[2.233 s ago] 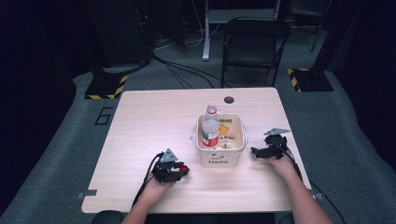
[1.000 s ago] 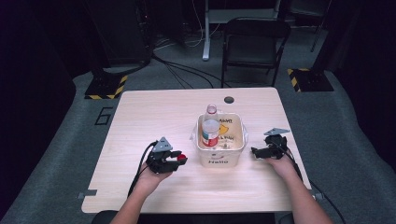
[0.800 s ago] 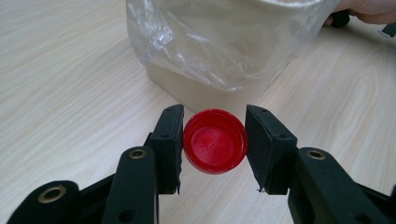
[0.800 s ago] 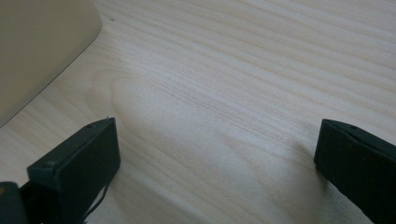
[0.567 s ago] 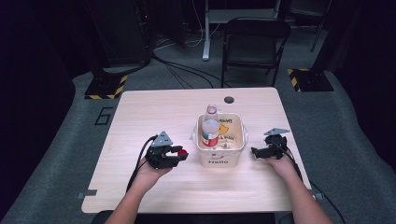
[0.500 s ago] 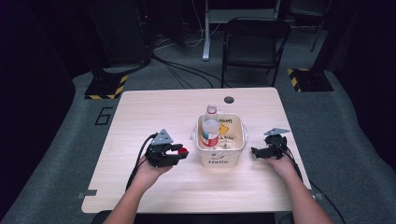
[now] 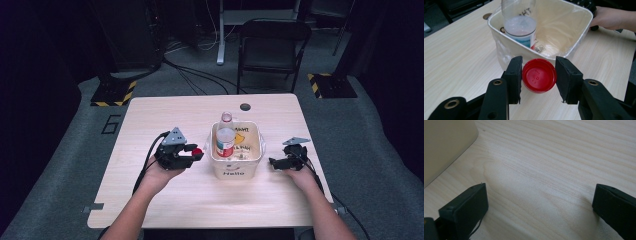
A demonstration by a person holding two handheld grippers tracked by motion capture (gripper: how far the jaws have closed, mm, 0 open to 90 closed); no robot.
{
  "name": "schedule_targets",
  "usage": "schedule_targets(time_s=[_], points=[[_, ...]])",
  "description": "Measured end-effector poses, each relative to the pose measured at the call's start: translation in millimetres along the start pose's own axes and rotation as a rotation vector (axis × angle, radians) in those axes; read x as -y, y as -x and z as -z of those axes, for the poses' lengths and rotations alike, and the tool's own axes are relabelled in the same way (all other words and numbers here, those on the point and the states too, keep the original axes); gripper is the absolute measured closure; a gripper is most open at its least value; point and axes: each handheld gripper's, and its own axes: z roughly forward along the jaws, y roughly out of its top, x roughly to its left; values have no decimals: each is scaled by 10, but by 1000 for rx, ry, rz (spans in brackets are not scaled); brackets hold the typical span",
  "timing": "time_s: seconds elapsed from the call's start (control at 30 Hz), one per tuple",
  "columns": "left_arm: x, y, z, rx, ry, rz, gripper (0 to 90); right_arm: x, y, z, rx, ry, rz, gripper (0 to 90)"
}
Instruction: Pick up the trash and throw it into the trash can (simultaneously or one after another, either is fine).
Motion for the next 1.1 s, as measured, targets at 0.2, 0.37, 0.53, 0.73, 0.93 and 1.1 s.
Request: schedule_targets(time_s=[0.2,0.37,0.53,0.73,0.93,1.1], points=[[-124,35,19,7,6,-25,581,0,0,0,0,0,0,0],[-205,71,-7,17,4,-50,581,0,0,0,0,0,0,0],[-257,104,-32,26,3,-59,581,0,1,0,-1,0,0,0],[-322,129,-60,35,0,-80,581,0,1,-1,-1,0,0,0],[-373,170,-97,53,22,-73,581,0,1,-1,-1,0,0,0],[-413,224,-178,73,6,-95,581,0,1,-1,-1,0,0,0]])
